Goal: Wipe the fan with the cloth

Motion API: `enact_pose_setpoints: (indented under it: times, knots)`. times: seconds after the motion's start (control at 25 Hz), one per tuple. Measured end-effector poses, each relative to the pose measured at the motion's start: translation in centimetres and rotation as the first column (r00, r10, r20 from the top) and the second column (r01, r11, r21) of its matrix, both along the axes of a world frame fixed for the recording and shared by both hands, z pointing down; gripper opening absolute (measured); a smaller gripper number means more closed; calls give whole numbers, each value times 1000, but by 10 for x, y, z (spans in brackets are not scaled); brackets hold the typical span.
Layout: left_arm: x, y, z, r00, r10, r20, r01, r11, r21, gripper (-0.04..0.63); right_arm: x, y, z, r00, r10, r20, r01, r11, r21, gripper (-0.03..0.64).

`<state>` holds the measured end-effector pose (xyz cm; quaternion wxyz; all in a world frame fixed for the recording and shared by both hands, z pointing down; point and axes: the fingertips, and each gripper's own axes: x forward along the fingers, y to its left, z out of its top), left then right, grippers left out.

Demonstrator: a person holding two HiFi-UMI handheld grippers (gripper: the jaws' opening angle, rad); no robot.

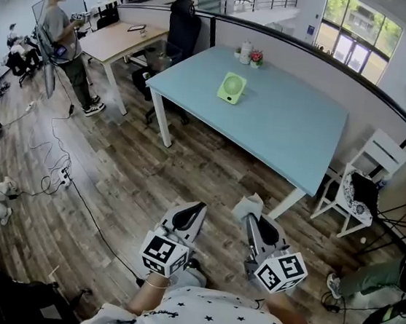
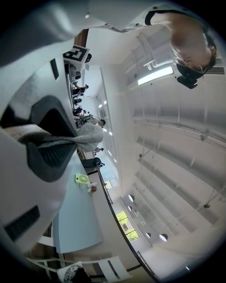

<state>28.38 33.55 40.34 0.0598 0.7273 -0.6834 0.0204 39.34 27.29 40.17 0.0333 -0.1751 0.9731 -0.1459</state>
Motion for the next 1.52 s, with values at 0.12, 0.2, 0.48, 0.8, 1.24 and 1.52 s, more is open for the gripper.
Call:
enact_pose_setpoints:
  times: [0.12, 0.2, 0.48, 0.8, 1.24, 1.52]
  knots:
    - [-24, -4, 4, 1000, 5, -9, -5, 1000, -2, 32, -28, -6, 2, 1000, -1, -8, 1, 1000, 2, 31]
    - [-38, -5, 6, 1000, 13, -12, -13, 1000, -8, 32, -45, -9, 2, 1000, 4, -7, -4, 1000, 1, 31]
    - [-91, -9, 4, 1000, 18, -15, -18, 1000, 3, 32, -99, -13, -1, 1000, 9, -11, -9, 1000, 12, 31]
    - [-127, -5, 4, 999, 24, -23, -24, 999, 21, 32, -136, -9, 3, 999, 19, -35, -19, 1000, 5, 31]
    - [-158, 10, 16, 999, -33, -39, 33, 999, -14, 32, -171, -12, 8, 999, -6, -48, 6, 1000, -13, 31]
    - [-201, 13, 15, 989, -144, -24, 144, 990, -13, 32, -214, -25, 9, 995, -88, -44, 88, 996, -5, 31]
